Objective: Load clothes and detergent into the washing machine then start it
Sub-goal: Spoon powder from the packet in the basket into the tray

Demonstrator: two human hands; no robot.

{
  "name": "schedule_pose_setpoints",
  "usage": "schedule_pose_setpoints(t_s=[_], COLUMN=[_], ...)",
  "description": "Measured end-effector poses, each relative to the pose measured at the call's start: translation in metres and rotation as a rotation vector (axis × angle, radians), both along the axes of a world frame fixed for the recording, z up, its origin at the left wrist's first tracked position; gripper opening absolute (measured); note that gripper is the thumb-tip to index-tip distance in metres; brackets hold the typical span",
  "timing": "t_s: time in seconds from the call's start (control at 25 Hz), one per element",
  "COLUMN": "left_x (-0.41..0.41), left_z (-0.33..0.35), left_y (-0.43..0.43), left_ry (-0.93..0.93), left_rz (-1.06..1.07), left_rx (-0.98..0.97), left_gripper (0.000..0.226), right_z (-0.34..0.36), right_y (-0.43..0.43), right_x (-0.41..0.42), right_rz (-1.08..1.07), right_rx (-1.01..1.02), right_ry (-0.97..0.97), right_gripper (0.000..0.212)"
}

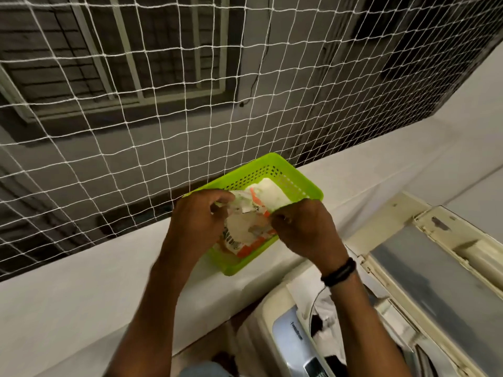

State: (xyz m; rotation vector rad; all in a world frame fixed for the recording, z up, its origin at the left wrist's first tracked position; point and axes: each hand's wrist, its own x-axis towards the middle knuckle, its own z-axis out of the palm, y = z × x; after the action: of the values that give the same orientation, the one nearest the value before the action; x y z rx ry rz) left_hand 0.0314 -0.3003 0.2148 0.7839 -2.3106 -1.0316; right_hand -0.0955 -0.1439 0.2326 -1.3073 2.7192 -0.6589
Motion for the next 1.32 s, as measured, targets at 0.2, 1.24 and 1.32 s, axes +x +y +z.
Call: schedule_pose_setpoints(t_s=[0.2,1.24,1.32], left_x=[0.003,0.006,0.006], left_z=[0.004,0.018,0.019], left_y=[-0.001,0.007,0.01], left_ry=[-0.015,0.021,0.04], left_rz=[0.006,0.007,-0.01], left_rx=[0.046,-0.025,-0.021], left_gripper=[0.019,0.017,0.017], right_z=[0.007,0.005,0.002], right_y=[-0.017,0.064,0.072], right_x=[-0.002,0.031,0.031], right_rz=[-0.269,-0.467,-0.481], right_rx=[0.135,-0.55,-0.577], right_ry=[-0.455,-0.976,-0.992], right_gripper=[0.029,0.025,0.024])
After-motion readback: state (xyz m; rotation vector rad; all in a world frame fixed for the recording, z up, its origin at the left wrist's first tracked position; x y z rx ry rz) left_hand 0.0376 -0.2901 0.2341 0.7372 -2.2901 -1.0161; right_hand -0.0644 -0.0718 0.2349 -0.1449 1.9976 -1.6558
